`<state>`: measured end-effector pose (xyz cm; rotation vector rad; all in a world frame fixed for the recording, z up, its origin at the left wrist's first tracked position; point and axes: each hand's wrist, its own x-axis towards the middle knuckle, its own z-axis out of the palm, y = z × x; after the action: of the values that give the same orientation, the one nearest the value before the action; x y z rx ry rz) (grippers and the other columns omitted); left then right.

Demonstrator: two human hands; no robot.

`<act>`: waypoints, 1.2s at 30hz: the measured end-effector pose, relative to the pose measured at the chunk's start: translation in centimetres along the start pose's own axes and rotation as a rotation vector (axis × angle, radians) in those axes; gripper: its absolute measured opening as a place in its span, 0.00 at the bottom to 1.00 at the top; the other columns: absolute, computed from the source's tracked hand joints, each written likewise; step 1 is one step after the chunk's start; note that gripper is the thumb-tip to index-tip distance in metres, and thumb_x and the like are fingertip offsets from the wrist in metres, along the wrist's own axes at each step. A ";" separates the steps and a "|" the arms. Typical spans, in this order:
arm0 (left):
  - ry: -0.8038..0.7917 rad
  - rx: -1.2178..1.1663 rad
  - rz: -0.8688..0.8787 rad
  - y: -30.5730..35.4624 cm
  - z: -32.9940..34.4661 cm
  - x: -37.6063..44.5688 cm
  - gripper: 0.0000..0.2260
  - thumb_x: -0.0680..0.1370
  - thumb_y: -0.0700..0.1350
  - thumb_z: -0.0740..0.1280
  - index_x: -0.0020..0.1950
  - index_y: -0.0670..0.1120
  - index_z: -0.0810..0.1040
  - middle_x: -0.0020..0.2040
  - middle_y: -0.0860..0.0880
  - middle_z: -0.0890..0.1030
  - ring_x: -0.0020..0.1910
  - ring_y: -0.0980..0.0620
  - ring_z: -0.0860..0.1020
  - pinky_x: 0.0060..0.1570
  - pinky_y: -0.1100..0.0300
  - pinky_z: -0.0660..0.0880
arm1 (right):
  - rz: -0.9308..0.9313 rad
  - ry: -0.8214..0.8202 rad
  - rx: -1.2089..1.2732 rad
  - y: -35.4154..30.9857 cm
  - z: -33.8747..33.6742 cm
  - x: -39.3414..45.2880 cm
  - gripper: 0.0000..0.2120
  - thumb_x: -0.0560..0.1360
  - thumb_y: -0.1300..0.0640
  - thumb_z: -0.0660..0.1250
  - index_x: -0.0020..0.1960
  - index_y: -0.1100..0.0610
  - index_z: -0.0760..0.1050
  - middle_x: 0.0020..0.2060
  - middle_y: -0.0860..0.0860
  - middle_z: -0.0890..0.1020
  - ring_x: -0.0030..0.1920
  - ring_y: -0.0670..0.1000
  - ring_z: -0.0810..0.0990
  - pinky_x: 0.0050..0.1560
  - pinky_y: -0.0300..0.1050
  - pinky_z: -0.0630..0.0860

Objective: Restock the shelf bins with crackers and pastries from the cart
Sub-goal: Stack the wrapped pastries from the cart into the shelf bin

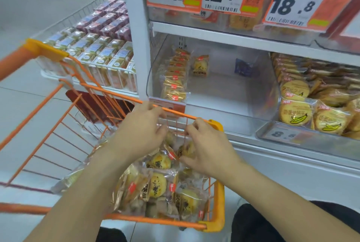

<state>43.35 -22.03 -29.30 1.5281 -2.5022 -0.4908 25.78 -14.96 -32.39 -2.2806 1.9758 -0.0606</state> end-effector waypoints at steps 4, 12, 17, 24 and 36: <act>-0.175 0.041 -0.100 -0.2 0.6 -1.6 0.26 0.81 0.58 0.60 0.75 0.48 0.61 0.64 0.44 0.67 0.66 0.44 0.66 0.63 0.49 0.69 | 0.023 -0.138 -0.144 -0.4 -0.3 -1.4 0.35 0.71 0.34 0.69 0.70 0.52 0.67 0.63 0.52 0.69 0.66 0.54 0.67 0.56 0.51 0.75; -0.464 -0.020 -0.146 -0.1 2.4 -2.2 0.39 0.75 0.68 0.63 0.77 0.47 0.57 0.67 0.46 0.75 0.65 0.45 0.73 0.56 0.56 0.69 | 0.058 -0.414 -0.376 1.4 -1.2 -1.3 0.30 0.72 0.58 0.73 0.71 0.55 0.66 0.65 0.53 0.72 0.64 0.57 0.72 0.55 0.49 0.71; -0.465 0.046 -0.094 0.6 3.8 -1.8 0.37 0.72 0.70 0.65 0.72 0.47 0.65 0.64 0.46 0.73 0.64 0.46 0.71 0.61 0.51 0.72 | 0.039 -0.376 -0.272 3.5 -1.8 -0.8 0.26 0.73 0.62 0.71 0.69 0.54 0.70 0.61 0.52 0.76 0.59 0.57 0.79 0.44 0.46 0.70; -0.200 0.111 0.015 1.6 5.0 -1.1 0.17 0.75 0.62 0.65 0.51 0.49 0.77 0.46 0.50 0.76 0.47 0.50 0.74 0.45 0.57 0.70 | -0.043 -0.387 -0.046 5.5 -3.7 -0.4 0.37 0.63 0.39 0.79 0.68 0.45 0.68 0.60 0.46 0.74 0.59 0.50 0.74 0.53 0.46 0.74; -0.120 -0.408 -0.163 0.5 0.1 -0.3 0.09 0.82 0.52 0.60 0.50 0.49 0.74 0.45 0.51 0.81 0.37 0.49 0.83 0.40 0.52 0.80 | 0.035 -0.135 1.173 8.7 -6.2 -0.6 0.37 0.68 0.38 0.74 0.57 0.70 0.70 0.41 0.50 0.76 0.36 0.49 0.78 0.35 0.49 0.79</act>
<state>43.07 -21.54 -29.25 1.5751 -2.1805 -1.0715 16.48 -15.95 -27.27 -1.4032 1.3001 -0.7926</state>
